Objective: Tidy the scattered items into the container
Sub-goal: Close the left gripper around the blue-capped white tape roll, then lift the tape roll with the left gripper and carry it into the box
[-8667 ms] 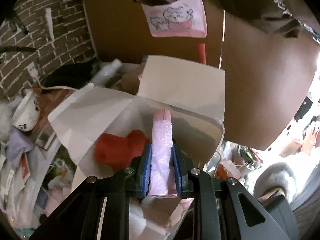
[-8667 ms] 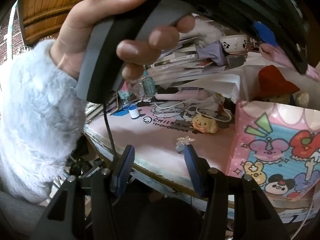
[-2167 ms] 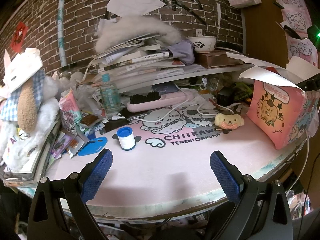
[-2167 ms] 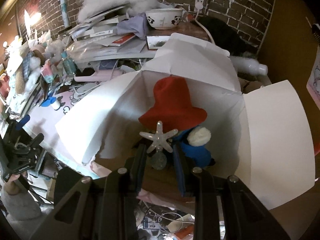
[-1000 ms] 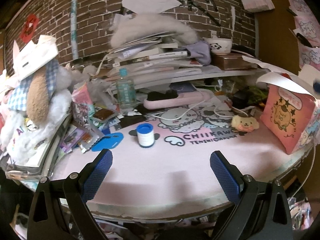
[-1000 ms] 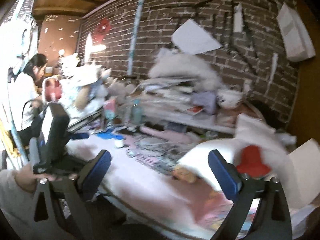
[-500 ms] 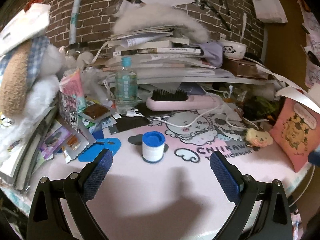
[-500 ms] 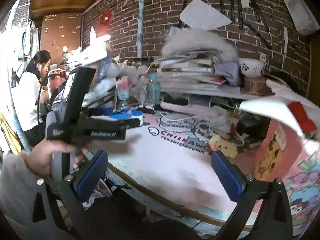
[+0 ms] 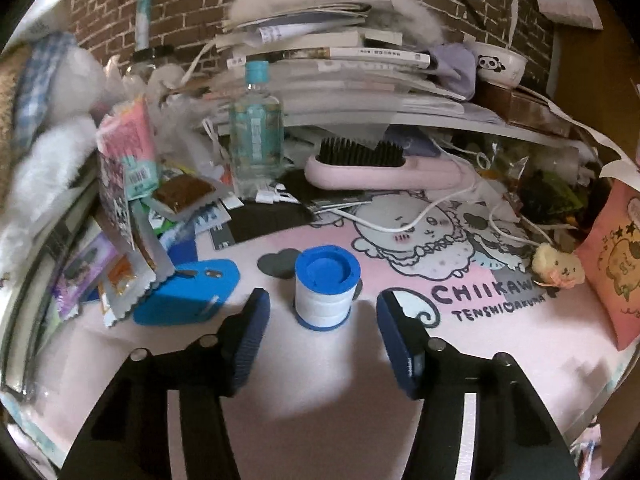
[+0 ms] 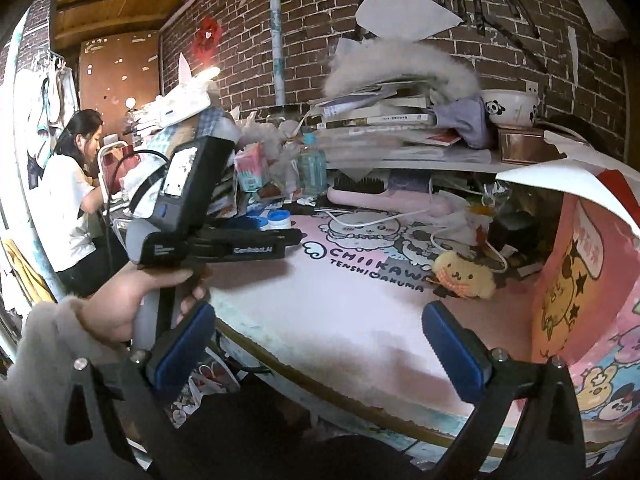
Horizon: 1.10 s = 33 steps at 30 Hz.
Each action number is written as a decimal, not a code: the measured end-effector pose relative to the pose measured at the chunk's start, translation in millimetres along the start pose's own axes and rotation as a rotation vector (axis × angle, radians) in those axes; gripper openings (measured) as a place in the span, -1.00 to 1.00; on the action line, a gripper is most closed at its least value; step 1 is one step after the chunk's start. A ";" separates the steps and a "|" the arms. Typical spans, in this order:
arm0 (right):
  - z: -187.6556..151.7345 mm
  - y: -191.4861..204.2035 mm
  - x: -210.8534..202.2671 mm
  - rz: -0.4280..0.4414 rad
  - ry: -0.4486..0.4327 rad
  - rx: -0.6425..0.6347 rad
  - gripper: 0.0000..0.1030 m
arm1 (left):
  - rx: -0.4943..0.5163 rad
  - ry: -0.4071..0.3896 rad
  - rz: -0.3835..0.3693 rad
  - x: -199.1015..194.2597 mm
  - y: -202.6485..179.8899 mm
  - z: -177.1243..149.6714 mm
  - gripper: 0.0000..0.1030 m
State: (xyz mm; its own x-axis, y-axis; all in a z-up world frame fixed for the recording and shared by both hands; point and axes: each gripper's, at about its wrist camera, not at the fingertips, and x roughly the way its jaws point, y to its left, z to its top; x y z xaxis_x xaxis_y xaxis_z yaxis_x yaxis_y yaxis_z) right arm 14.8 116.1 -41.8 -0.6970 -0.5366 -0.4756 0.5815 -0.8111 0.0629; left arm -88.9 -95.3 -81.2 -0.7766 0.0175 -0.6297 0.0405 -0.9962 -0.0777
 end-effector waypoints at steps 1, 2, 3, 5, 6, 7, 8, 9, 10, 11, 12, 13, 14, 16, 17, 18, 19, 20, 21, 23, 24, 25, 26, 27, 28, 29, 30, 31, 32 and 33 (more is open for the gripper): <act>0.0 -0.8 0.1 0.002 0.000 0.004 1.00 | 0.000 0.002 0.005 0.3 -0.1 0.3 -0.09; 0.0 -1.3 0.0 0.004 0.000 0.008 1.00 | 0.000 0.002 0.010 0.6 0.2 0.6 -0.20; 0.1 -1.6 -0.2 0.005 0.000 0.010 1.00 | 0.000 0.003 0.013 1.0 0.3 1.0 -0.32; 0.2 -2.2 -0.7 0.008 0.000 0.015 1.00 | 0.004 0.007 0.019 2.3 -0.1 2.0 -0.40; 0.2 -2.2 -0.9 0.008 0.001 0.015 1.00 | 0.008 0.010 0.023 2.9 -0.5 2.8 -0.49; 0.2 -2.3 -1.0 0.006 0.000 0.014 1.00 | 0.012 0.014 0.024 3.3 -1.1 3.4 -0.51; 0.3 -2.2 -1.0 0.006 -0.001 0.014 1.00 | 0.013 0.017 0.022 3.5 -1.4 3.9 -0.51; 0.4 -2.6 -1.2 0.006 -0.001 0.015 1.00 | 0.011 0.019 0.018 3.5 -1.6 4.1 -0.51; 0.4 -2.5 -1.0 0.007 -0.001 0.016 1.00 | 0.011 0.017 0.014 3.0 -1.9 4.2 -0.51; 0.4 -2.4 -1.0 0.007 -0.001 0.016 1.00 | 0.013 0.014 0.014 2.5 -2.4 4.1 -0.51; 0.3 -2.8 -1.1 0.008 -0.001 0.018 1.00 | 0.016 0.012 0.015 2.0 -3.0 4.3 -0.51; 0.2 -2.9 -1.4 0.009 -0.001 0.020 1.00 | 0.018 0.010 0.015 1.3 -3.6 4.5 -0.51; 0.1 -2.9 -1.6 0.009 -0.001 0.019 1.00 | 0.019 0.008 0.012 0.4 -4.3 4.8 -0.51; 0.1 -3.1 -1.7 0.007 -0.001 0.018 1.00 | 0.023 0.003 0.005 -2.3 -6.4 6.3 -0.51; 0.1 -3.4 -1.7 0.005 -0.001 0.018 1.00 | 0.027 0.000 0.003 -4.3 -8.0 7.4 -0.51; -0.1 -4.3 -1.8 0.000 -0.001 0.019 1.00 | 0.033 -0.004 0.002 -7.0 -10.2 9.1 -0.51; -0.1 -5.5 -1.8 -0.004 -0.001 0.021 1.00 | 0.042 -0.010 -0.002 -10.5 -13.2 11.3 -0.51; -0.2 -7.0 -1.5 -0.010 0.001 0.026 1.00 | 0.052 -0.015 -0.007 -13.9 -16.7 13.7 -0.51; -0.5 -8.7 -1.2 -0.018 0.004 0.032 1.00 | 0.065 -0.019 -0.012 -17.2 -20.8 16.6 -0.51; -1.7 -12.4 -0.9 -0.025 0.009 0.043 1.00 | 0.100 -0.033 -0.021 -25.8 -32.0 24.5 -0.51; -2.4 -14.2 -1.1 -0.029 0.011 0.048 1.00 | 0.116 -0.041 -0.029 -29.7 -37.7 28.6 -0.51; -3.0 -15.5 -1.6 -0.031 0.013 0.051 1.00 | 0.134 -0.047 -0.043 -34.2 -44.2 33.0 -0.51; -3.7 -16.5 -2.4 -0.033 0.013 0.053 1.00 | 0.156 -0.055 -0.063 -39.6 -52.6 38.5 -0.51; -4.4 -17.3 -3.4 -0.033 0.013 0.055 1.00 | 0.181 -0.064 -0.082 -45.2 -62.1 44.3 -0.51; -5.3 -18.4 -5.0 -0.034 0.012 0.056 1.00 | 0.208 -0.071 -0.097 -50.3 -71.6 49.3 -0.51; -6.0 -19.3 -6.3 -0.035 0.010 0.057 1.00 | 0.239 -0.079 -0.114 -55.8 -82.5 54.8 -0.51; -6.5 -20.2 -7.5 -0.035 0.008 0.058 1.00 | 0.268 -0.086 -0.133 -61.6 -93.5 60.4 -0.51; -7.4 -21.5 -9.0 -0.034 0.006 0.061 1.00 | 0.291 -0.093 -0.153 -67.4 -103.8 65.8 -0.51; -7.8 -22.6 -10.0 -0.034 0.006 0.064 1.00 | 0.317 -0.101 -0.180 -73.9 -115.5 71.3 -0.51; -8.3 -24.0 -11.1 -0.033 0.005 0.068 1.00 | 0.347 -0.108 -0.209 -80.1 -127.9 76.3 -0.51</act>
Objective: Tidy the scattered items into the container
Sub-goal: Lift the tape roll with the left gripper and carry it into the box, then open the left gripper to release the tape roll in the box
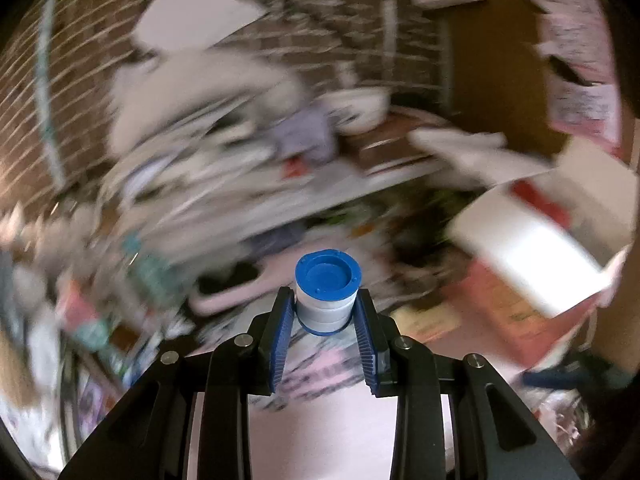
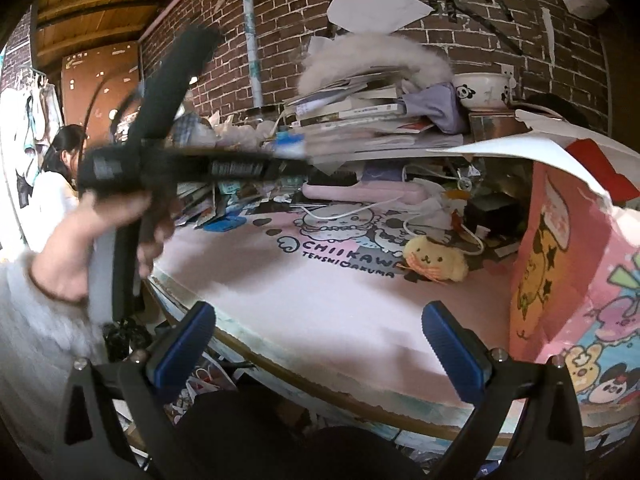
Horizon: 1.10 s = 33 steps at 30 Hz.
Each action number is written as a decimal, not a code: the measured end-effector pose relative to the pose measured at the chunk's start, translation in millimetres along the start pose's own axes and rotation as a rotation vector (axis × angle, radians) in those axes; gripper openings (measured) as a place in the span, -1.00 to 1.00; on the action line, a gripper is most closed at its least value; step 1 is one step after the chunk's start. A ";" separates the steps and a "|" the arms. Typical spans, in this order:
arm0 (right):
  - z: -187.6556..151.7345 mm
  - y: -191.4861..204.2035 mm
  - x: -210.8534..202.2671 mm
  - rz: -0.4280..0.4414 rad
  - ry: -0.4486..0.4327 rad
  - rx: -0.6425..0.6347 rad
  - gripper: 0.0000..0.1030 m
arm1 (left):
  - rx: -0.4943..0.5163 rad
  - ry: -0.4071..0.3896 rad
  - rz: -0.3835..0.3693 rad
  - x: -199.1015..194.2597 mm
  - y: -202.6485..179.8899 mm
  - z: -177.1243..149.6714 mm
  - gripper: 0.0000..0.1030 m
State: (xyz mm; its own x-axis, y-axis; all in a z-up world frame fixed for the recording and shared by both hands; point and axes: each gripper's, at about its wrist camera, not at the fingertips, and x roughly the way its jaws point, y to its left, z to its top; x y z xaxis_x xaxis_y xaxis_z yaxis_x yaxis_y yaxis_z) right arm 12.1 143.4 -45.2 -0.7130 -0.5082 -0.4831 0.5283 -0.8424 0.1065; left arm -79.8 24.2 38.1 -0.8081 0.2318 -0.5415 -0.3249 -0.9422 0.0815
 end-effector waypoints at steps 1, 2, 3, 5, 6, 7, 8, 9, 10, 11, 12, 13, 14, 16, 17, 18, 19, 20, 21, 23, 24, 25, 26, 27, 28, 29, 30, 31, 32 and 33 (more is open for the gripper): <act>-0.4 -1.5 -0.7 0.000 0.000 0.004 1.00 | 0.031 -0.007 -0.025 -2.4 -10.4 8.2 -0.51; -1.2 -3.1 -1.4 -0.001 0.001 0.007 1.00 | 0.064 -0.010 -0.053 -4.2 -21.8 16.6 -0.51; -2.0 -4.6 -2.2 -0.001 0.001 0.011 1.00 | 0.099 -0.010 -0.079 -5.3 -33.9 25.1 -0.51; -3.4 -7.0 -3.9 -0.002 -0.001 0.017 1.00 | 0.167 -0.004 -0.105 -3.8 -56.5 39.8 -0.51; -3.9 -7.9 -4.8 -0.001 -0.002 0.021 1.00 | 0.193 0.006 -0.116 -1.8 -65.7 44.9 -0.51; -4.2 -8.7 -5.6 -0.001 -0.003 0.026 1.00 | 0.218 0.018 -0.138 0.6 -75.2 50.5 -0.51; -4.4 -9.5 -6.3 0.000 -0.004 0.029 1.00 | 0.238 0.028 -0.163 2.5 -84.0 55.7 -0.51; -4.8 -9.9 -7.4 -0.001 -0.007 0.032 1.00 | 0.253 0.035 -0.185 3.4 -91.2 59.9 -0.51; -5.5 -10.1 -8.9 -0.001 -0.011 0.033 1.00 | 0.266 0.042 -0.210 4.3 -98.3 64.6 -0.51; -5.8 -10.4 -9.9 -0.002 -0.014 0.033 1.00 | 0.276 0.049 -0.234 4.8 -104.6 68.3 -0.51; -6.2 -10.6 -10.6 -0.002 -0.015 0.033 1.00 | 0.284 0.058 -0.256 5.2 -110.3 71.1 -0.51; -6.5 -10.9 -11.0 -0.002 -0.016 0.034 1.00 | 0.293 0.070 -0.278 6.0 -116.6 73.9 -0.51; -6.8 -11.5 -11.0 -0.001 -0.016 0.037 1.00 | 0.307 0.084 -0.296 7.5 -123.0 76.3 -0.51; -7.3 -12.7 -11.9 -0.001 -0.017 0.041 1.00 | 0.335 0.124 -0.323 11.9 -134.9 79.5 -0.51; -7.7 -13.6 -12.7 -0.001 -0.020 0.044 1.00 | 0.345 0.151 -0.343 14.9 -139.7 80.2 -0.51; -7.8 -14.4 -13.3 -0.002 -0.022 0.046 1.00 | 0.353 0.173 -0.361 17.0 -143.0 79.6 -0.51; -7.8 -15.7 -13.8 -0.003 -0.023 0.049 1.00 | 0.361 0.192 -0.374 19.1 -146.8 79.4 -0.51; -7.7 -16.5 -14.1 -0.003 -0.025 0.052 1.00 | 0.370 0.211 -0.387 21.7 -150.9 79.4 -0.51; -7.5 -17.3 -14.1 -0.003 -0.026 0.056 1.00 | 0.379 0.229 -0.395 24.3 -154.9 79.1 -0.51; -7.7 -18.5 -14.2 -0.001 -0.027 0.062 1.00 | 0.396 0.251 -0.385 27.7 -162.1 77.4 -0.51; -8.0 -18.7 -14.2 -0.001 -0.027 0.062 1.00 | 0.404 0.265 -0.387 28.9 -165.6 75.7 -0.51; -8.1 -19.0 -14.3 -0.001 -0.027 0.063 1.00 | 0.412 0.282 -0.391 29.9 -169.2 73.6 -0.51; -8.1 -19.5 -14.6 0.000 -0.027 0.064 1.00 | 0.419 0.295 -0.389 31.5 -171.9 71.8 -0.50; -8.3 -19.7 -15.2 0.001 -0.028 0.065 1.00 | 0.426 0.306 -0.384 33.0 -173.8 70.0 -0.50; -8.3 -20.1 -15.7 0.001 -0.029 0.066 1.00 | 0.431 0.317 -0.378 34.7 -175.5 67.7 -0.50; -8.3 -20.5 -16.2 0.001 -0.030 0.067 1.00 | 0.434 0.324 -0.374 36.1 -176.3 65.5 -0.50; -8.2 -21.0 -16.6 0.001 -0.030 0.068 1.00 | 0.437 0.331 -0.373 37.5 -176.4 63.7 -0.50; -8.0 -21.2 -16.9 0.001 -0.030 0.068 1.00 | 0.439 0.337 -0.374 38.6 -176.6 61.9 -0.50; -7.9 -21.3 -17.2 0.001 -0.030 0.068 1.00 | 0.439 0.337 -0.374 39.1 -177.1 60.8 -0.50; -7.7 -21.4 -17.8 0.001 -0.031 0.069 1.00 | 0.438 0.334 -0.376 38.8 -177.4 60.5 -0.49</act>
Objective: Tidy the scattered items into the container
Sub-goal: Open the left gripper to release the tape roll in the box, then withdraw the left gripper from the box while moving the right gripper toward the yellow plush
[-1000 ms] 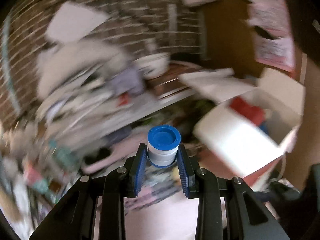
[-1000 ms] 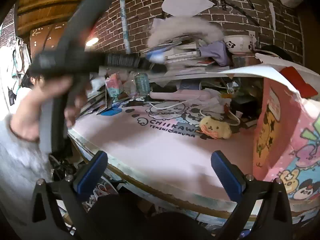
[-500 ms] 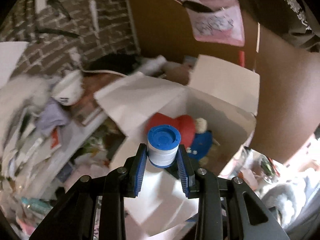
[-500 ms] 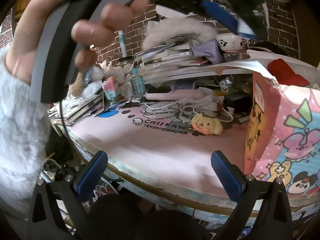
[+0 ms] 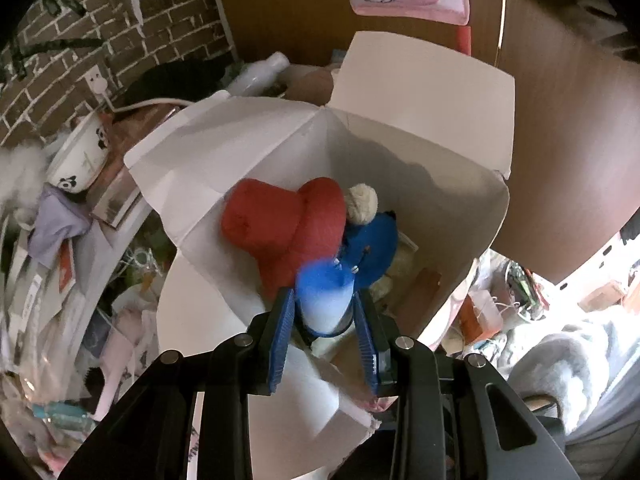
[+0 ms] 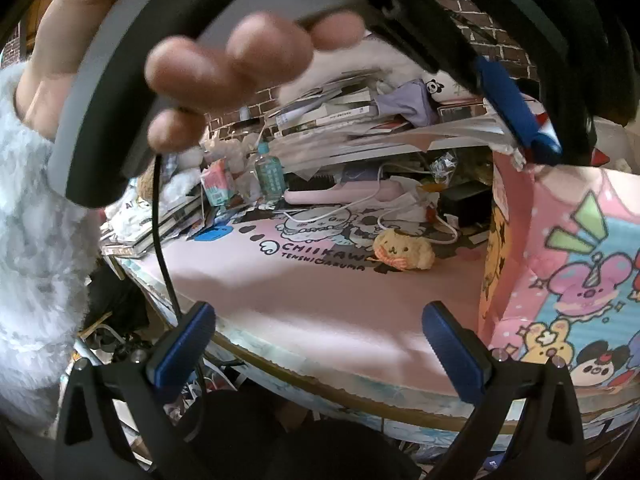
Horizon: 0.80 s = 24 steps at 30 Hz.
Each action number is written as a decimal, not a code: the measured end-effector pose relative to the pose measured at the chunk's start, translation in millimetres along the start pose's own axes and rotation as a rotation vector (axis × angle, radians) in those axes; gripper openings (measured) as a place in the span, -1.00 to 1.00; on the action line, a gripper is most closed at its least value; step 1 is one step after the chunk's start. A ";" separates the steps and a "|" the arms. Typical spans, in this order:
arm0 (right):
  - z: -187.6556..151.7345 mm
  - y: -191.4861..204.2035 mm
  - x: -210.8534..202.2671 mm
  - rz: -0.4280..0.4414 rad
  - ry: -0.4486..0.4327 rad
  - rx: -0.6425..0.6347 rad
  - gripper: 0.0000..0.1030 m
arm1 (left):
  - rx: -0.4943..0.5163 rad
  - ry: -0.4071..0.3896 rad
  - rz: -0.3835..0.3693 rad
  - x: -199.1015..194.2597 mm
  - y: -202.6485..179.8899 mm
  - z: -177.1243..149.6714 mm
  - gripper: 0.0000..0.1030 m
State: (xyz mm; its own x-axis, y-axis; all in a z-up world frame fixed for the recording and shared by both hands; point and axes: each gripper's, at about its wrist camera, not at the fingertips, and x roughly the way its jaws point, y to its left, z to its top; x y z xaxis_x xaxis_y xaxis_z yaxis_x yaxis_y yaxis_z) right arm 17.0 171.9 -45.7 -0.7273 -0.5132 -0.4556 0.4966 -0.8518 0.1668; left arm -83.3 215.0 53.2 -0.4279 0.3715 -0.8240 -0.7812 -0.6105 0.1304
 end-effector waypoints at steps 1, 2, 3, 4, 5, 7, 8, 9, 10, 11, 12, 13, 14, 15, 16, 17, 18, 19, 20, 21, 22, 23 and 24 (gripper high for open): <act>0.1 0.1 -0.7 0.000 -0.001 0.000 1.00 | -0.002 -0.004 -0.004 -0.2 0.2 0.0 -0.47; 0.2 0.1 -1.0 0.000 -0.001 0.000 1.00 | -0.002 -0.007 -0.004 -0.2 1.0 0.4 -0.38; 0.2 0.0 -0.8 0.000 0.000 0.000 1.00 | -0.001 -0.013 0.000 -0.8 1.6 0.7 -0.24; 0.3 -0.1 -0.6 0.000 0.000 0.000 1.00 | 0.003 -0.019 0.002 -1.2 1.8 1.0 -0.18; 0.3 -0.1 -0.5 0.000 0.001 0.000 1.00 | 0.006 -0.024 0.003 -1.3 1.6 1.4 -0.10; 0.4 0.0 -0.4 0.000 0.002 0.000 1.00 | 0.014 -0.030 0.005 -1.2 0.5 2.0 -0.02; 0.5 0.0 -0.4 0.000 0.001 0.000 1.00 | 0.018 -0.031 0.008 -1.2 0.3 2.3 0.01; 0.4 0.0 -0.2 -0.001 0.001 0.000 1.00 | 0.018 -0.033 0.011 -1.1 0.3 2.7 0.03; 0.5 -0.1 0.0 -0.002 0.001 0.000 1.00 | 0.018 -0.036 0.012 -1.4 0.4 3.0 0.05; 0.5 -0.2 0.0 -0.001 0.001 0.000 1.00 | 0.018 -0.041 0.014 -2.2 0.7 3.3 0.15; 0.4 -0.3 0.0 0.000 0.001 0.000 1.00 | 0.019 -0.051 0.019 -3.8 0.9 3.4 0.30; 0.5 -0.4 0.1 -0.001 0.001 0.000 1.00 | 0.020 -0.064 0.027 -6.3 0.8 3.3 0.39; 0.3 -0.5 0.1 0.000 0.001 0.000 1.00 | 0.022 -0.080 0.036 -9.2 0.6 3.0 0.55; 0.1 -0.5 0.0 0.000 0.001 0.000 1.00 | 0.025 -0.097 0.046 -12.8 0.7 2.7 0.62; -0.1 -0.4 0.0 -0.001 0.001 0.000 1.00 | 0.025 -0.115 0.054 -17.3 1.1 2.4 0.66; -0.2 -0.4 -0.4 -0.003 0.000 0.000 1.00 | 0.023 -0.128 0.056 -21.1 2.0 2.1 0.67; -0.1 -0.7 -0.5 -0.005 -0.001 0.001 1.00 | 0.018 -0.139 0.059 -24.5 3.5 1.9 0.68; 0.3 -1.3 -0.4 -0.006 -0.002 0.002 1.00 | 0.012 -0.149 0.066 -27.9 5.2 1.1 0.69; 0.8 -1.6 -0.2 -0.006 -0.003 0.004 1.00 | 0.008 -0.159 0.075 -31.1 6.9 -0.1 0.71; 1.3 -1.9 -0.1 -0.007 -0.004 0.005 1.00 | 0.005 -0.170 0.083 -34.7 8.7 -1.9 0.72; 1.7 -1.8 0.1 -0.008 -0.005 0.004 1.00 | 0.000 -0.181 0.088 -37.9 10.1 -3.8 0.73; 1.9 -1.5 0.9 -0.008 -0.006 0.003 1.00 | -0.006 -0.192 0.092 -41.5 12.0 -6.1 0.74; 2.3 -1.1 1.8 -0.009 -0.006 0.001 1.00 | -0.012 -0.200 0.096 -44.7 14.0 -8.7 0.74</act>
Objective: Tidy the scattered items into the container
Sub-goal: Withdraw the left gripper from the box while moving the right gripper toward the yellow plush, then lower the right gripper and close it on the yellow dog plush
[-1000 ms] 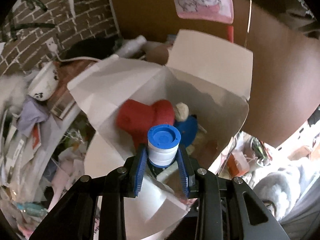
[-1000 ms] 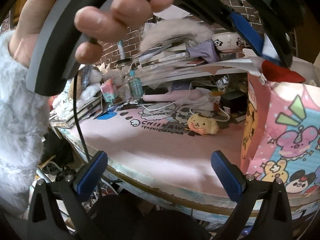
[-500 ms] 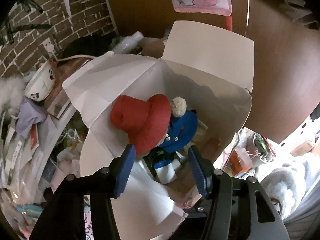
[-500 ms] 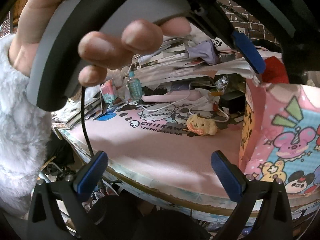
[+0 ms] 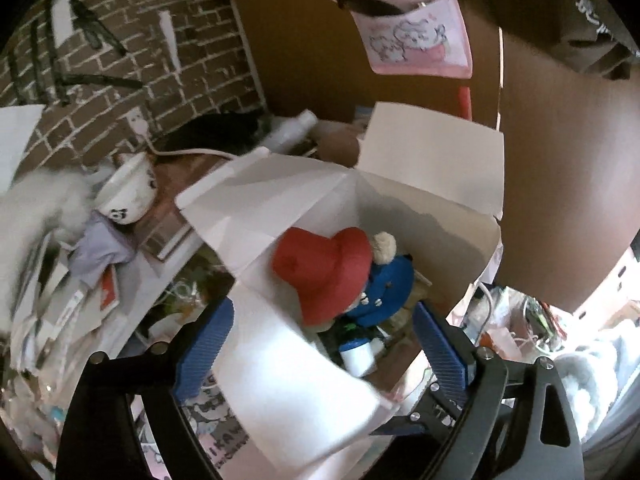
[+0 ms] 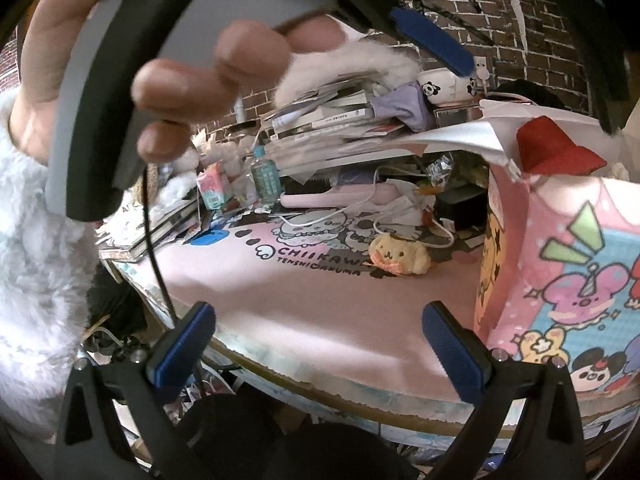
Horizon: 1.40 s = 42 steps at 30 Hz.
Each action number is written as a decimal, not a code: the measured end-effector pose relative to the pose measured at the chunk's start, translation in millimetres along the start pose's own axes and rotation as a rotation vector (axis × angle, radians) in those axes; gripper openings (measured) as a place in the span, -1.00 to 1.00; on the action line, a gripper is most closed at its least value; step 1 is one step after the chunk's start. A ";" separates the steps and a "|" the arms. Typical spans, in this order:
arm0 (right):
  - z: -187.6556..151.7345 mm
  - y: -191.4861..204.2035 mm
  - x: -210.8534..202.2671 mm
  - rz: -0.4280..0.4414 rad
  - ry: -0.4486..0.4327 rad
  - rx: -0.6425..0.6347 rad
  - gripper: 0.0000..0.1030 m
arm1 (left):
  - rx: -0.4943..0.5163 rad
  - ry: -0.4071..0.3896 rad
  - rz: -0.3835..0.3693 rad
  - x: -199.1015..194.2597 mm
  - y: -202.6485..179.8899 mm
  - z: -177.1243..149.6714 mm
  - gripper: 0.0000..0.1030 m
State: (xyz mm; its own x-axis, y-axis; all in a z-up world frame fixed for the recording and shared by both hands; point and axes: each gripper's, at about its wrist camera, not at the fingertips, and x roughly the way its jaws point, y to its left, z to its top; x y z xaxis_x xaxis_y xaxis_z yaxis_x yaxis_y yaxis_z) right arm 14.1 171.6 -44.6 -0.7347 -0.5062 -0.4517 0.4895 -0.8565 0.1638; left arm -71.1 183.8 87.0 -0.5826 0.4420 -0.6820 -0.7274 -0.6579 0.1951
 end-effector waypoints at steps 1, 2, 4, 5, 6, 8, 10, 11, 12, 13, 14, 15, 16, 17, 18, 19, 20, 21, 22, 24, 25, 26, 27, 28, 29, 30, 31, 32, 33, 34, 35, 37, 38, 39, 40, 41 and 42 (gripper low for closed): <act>0.4 0.5 1.1 -0.001 0.001 -0.002 1.00 | -0.005 -0.006 0.005 -2.7 2.1 -1.8 0.74; 0.9 1.4 2.5 -0.001 0.002 -0.005 1.00 | -0.009 -0.012 0.013 -5.3 4.2 -4.0 0.75; 1.3 2.6 3.9 -0.003 0.005 -0.010 1.00 | -0.018 -0.021 0.027 -10.5 8.5 -10.2 0.75; 1.8 3.5 4.8 -0.004 0.006 -0.013 1.00 | -0.024 -0.027 0.034 -13.5 11.2 -13.3 0.75; 2.2 4.3 5.5 -0.006 0.007 -0.015 1.00 | -0.032 -0.033 0.038 -16.4 13.7 -16.1 0.75; 3.4 5.9 7.6 -0.010 0.010 -0.021 1.00 | -0.058 -0.053 0.044 -24.5 21.4 -23.7 0.75; 4.4 7.7 10.0 -0.015 0.015 -0.026 1.00 | -0.086 -0.079 0.048 -33.3 29.0 -32.0 0.75; 4.7 8.4 11.2 -0.017 0.017 -0.028 1.00 | -0.104 -0.094 0.050 -38.2 33.5 -37.0 0.75; 5.2 9.1 12.7 -0.019 0.021 -0.029 1.00 | -0.126 -0.109 0.054 -43.5 38.8 -43.1 0.79; 5.5 9.6 14.0 -0.019 0.026 -0.030 0.99 | -0.148 -0.120 0.060 -48.4 44.0 -49.2 0.84; 5.9 10.7 15.6 -0.013 0.035 -0.031 0.99 | -0.171 -0.133 0.069 -53.7 50.1 -56.5 0.88; 6.1 11.6 16.6 -0.005 0.042 -0.031 0.99 | -0.196 -0.146 0.080 -59.5 56.6 -65.0 0.88; 6.3 12.6 17.3 -0.002 0.045 -0.031 0.99 | -0.220 -0.157 0.091 -64.7 62.5 -73.0 0.88; 6.5 14.2 18.2 -0.003 0.047 -0.034 0.99 | -0.244 -0.168 0.102 -69.6 68.1 -81.0 0.88; 6.8 15.8 19.5 -0.008 0.050 -0.038 0.99 | -0.272 -0.179 0.117 -75.2 74.3 -90.8 0.88; 7.0 17.2 21.0 -0.014 0.053 -0.040 0.99 | -0.297 -0.187 0.136 -80.2 79.5 -100.3 0.88; 7.2 18.1 22.3 -0.019 0.055 -0.040 0.99 | -0.321 -0.192 0.162 -84.6 83.9 -109.7 0.88; 7.6 18.8 24.3 -0.024 0.057 -0.039 0.99 | -0.346 -0.195 0.199 -89.1 88.0 -119.9 0.89; 8.0 19.5 26.9 -0.031 0.061 -0.037 0.99 | -0.372 -0.198 0.244 -93.4 91.8 -131.1 0.89; 8.6 20.8 31.5 -0.047 0.065 -0.035 0.99 | -0.421 -0.202 0.327 -99.7 96.9 -151.5 0.89; 8.5 21.6 34.0 -0.056 0.067 -0.037 0.99 | -0.444 -0.204 0.362 -102.1 98.6 -160.9 0.89; 8.6 22.1 36.0 -0.065 0.067 -0.040 0.99 | -0.468 -0.210 0.396 -104.9 99.7 -171.2 0.89; 8.5 23.0 38.4 -0.079 0.067 -0.044 0.99 | -0.491 -0.219 0.423 -107.8 100.6 -182.0 0.89; 8.0 24.2 42.0 -0.103 0.065 -0.050 0.99 | -0.513 -0.230 0.444 -110.7 100.9 -192.9 0.89; 7.6 24.9 45.0 -0.128 0.062 -0.054 0.99 | -0.535 -0.240 0.461 -113.3 100.3 -203.6 0.89; 7.3 25.4 47.7 -0.152 0.057 -0.057 0.99 | -0.551 -0.247 0.472 -114.9 99.7 -212.0 0.90; 6.9 25.9 50.4 -0.181 0.047 -0.060 0.99 | -0.567 -0.251 0.482 -115.9 98.7 -220.6 0.90; 6.7 26.8 53.3 -0.212 0.036 -0.068 0.98 | -0.584 -0.253 0.491 -116.4 97.1 -229.1 0.90; 6.9 28.0 56.4 -0.243 0.026 -0.079 0.94 | -0.597 -0.254 0.498 -116.3 95.4 -235.5 0.90; 7.5 28.9 59.7 -0.272 0.019 -0.090 0.86 | -0.609 -0.255 0.504 -115.8 93.7 -243.2 0.90; 8.6 29.0 64.3 -0.304 0.018 -0.100 0.82 | -0.619 -0.256 0.508 -115.2 91.4 -250.2 0.90; 11.2 26.5 73.8 -0.340 0.034 -0.102 0.72 | -0.632 -0.260 0.514 -114.1 86.8 -262.0 0.90; 12.5 24.3 79.2 -0.353 0.046 -0.098 0.69 | -0.639 -0.261 0.514 -113.7 85.2 -267.6 0.90; 14.3 22.0 84.9 -0.377 0.056 -0.095 0.62 | -0.646 -0.263 0.510 -113.4 83.8 -272.2 0.90; 16.1 20.6 89.6 -0.401 0.062 -0.095 0.57 | -0.655 -0.266 0.505 -112.7 82.5 -277.0 0.90; 18.0 19.2 94.1 -0.422 0.069 -0.096 0.56 | -0.662 -0.271 0.496 -112.0 81.0 -281.3 0.90; 19.9 17.8 98.3 -0.447 0.075 -0.094 0.55 | -0.666 -0.275 0.484 -111.2 79.8 -285.0 0.90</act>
State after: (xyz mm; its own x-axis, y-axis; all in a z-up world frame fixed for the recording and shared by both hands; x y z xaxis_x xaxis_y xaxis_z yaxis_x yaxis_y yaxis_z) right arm -58.8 104.6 -68.6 -0.8488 -0.0777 -0.5229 0.1755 -0.9745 -0.1401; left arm 39.0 -91.7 -22.4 -0.9026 0.0963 -0.4196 -0.0633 -0.9938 -0.0919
